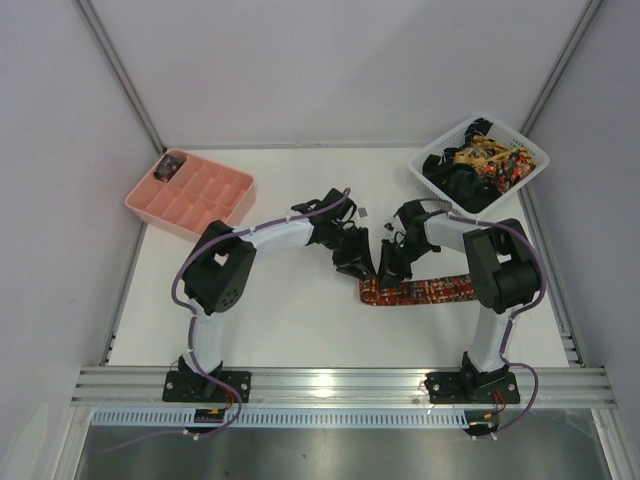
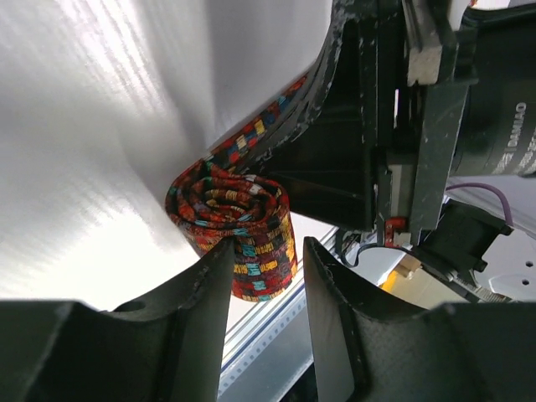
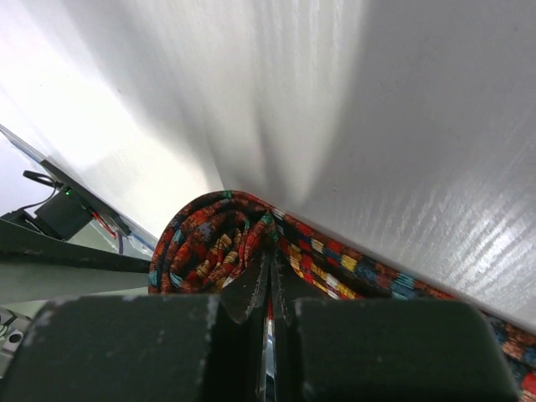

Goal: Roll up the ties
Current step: Roll the tie

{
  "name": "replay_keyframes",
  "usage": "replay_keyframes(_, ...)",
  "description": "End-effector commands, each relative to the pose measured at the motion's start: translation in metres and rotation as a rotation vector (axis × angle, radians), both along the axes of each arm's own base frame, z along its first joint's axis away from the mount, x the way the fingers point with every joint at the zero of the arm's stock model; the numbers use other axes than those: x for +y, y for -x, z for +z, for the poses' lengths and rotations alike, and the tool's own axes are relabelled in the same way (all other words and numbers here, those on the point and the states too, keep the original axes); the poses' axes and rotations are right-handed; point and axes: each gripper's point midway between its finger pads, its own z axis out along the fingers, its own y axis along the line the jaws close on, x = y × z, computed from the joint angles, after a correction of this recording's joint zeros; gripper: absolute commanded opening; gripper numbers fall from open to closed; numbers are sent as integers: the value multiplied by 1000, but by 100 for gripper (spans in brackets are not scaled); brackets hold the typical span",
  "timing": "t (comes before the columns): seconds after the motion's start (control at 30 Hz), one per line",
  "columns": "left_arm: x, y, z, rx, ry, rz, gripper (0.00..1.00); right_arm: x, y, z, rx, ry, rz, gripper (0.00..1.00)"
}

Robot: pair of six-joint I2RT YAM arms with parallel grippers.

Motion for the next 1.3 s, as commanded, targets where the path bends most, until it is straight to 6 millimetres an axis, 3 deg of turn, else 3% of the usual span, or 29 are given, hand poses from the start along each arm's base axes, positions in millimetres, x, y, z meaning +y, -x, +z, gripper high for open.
replay_keyframes(0.0, -13, 2, 7, -25, 4, -44, 44, -1, 1, 13, -30, -10, -7, 4)
replay_keyframes(0.43, -25, 4, 5, -39, -24, -75, 45, -21, 12, 11, -12, 60, -39, 4)
replay_keyframes(0.97, -35, 5, 10, -96, -49, -51, 45, -20, 20, 0, 24, 22, -67, 4)
replay_keyframes(1.13, -37, 11, 5, -89, -52, -50, 44, -31, 22, -2, 46, 46, -120, 4)
replay_keyframes(1.27, -39, 15, -1, -86, -59, -48, 44, -49, 13, 11, 4, 82, -173, 5)
